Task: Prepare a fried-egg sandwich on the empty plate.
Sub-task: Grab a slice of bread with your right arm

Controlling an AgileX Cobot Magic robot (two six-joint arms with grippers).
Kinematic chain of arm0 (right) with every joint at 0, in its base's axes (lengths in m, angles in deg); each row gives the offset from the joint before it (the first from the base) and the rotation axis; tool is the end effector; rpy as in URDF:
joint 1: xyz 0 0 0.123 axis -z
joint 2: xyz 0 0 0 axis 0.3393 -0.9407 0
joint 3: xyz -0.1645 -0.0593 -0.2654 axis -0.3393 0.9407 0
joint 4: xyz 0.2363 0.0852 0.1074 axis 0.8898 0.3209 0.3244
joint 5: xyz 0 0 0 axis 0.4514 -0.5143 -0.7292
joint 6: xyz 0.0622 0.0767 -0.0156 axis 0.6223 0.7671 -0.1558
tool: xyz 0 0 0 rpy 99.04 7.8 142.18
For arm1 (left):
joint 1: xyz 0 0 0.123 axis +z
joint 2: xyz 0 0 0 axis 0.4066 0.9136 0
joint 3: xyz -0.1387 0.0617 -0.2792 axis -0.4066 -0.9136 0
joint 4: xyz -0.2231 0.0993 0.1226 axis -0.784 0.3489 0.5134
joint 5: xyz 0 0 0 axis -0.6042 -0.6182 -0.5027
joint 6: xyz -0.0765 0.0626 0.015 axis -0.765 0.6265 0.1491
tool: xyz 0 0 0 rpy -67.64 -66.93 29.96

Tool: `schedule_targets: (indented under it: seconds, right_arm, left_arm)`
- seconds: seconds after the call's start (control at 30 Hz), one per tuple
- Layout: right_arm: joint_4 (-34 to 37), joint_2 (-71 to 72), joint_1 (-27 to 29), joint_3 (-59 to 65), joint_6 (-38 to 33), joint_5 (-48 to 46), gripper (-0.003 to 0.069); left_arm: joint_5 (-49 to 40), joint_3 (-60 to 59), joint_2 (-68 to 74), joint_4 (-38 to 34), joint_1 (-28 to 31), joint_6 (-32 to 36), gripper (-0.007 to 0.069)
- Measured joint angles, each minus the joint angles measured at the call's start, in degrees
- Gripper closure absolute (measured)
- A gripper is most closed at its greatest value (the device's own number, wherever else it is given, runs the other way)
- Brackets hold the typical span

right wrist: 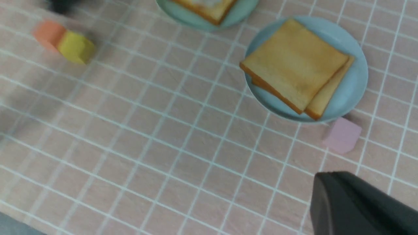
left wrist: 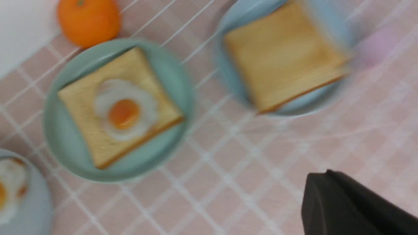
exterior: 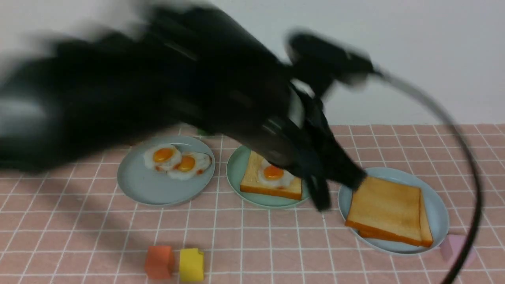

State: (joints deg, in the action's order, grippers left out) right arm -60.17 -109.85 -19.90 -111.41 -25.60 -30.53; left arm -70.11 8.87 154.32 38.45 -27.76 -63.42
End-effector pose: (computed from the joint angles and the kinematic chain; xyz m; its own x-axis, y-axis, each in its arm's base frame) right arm 0.1023 0.0641 0.4148 -0.6534 -0.4115 -0.6355 -0.4891 0.8701 -0.0605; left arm 0.2272 -0.2832 0.4137 -0.5187 0.3920 -0.7598 0.6942 0.7118 -0.1066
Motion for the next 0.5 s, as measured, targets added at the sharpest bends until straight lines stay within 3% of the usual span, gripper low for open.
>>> schedule_targets:
  seconds: [0.17, 0.27, 0.33, 0.37, 0.43, 0.5]
  right_arm:
    - [-3.3, -13.3, 0.4, 0.0, -4.5, 2.1, 0.0636]
    - [-4.2, -19.2, 3.1, 0.0, -5.6, 5.0, 0.0635]
    - [-3.9, -26.3, 9.0, -0.6, -8.0, 7.8, 0.0632]
    - [-3.8, -26.3, 9.0, -0.6, -8.3, 8.0, 0.0632]
    - [0.2, -33.4, 15.4, -2.1, -14.7, 10.6, 0.0621]
    - [3.4, -36.3, 18.0, -2.6, -18.8, 12.1, 0.0608]
  left_arm:
    - [1.2, -11.5, -17.8, -10.4, 0.0, 7.4, 0.0613]
    - [2.3, -19.3, -25.7, -13.1, 0.0, 9.1, 0.0613]
    - [4.6, -28.1, -33.5, -13.6, 0.0, 9.4, 0.0613]
    - [5.2, -29.4, -34.0, -13.6, 0.0, 9.4, 0.0613]
    - [9.2, -36.8, -41.2, -13.8, 0.0, 8.8, 0.0613]
    - [11.4, -40.2, -45.7, -13.9, 0.0, 7.8, 0.0613]
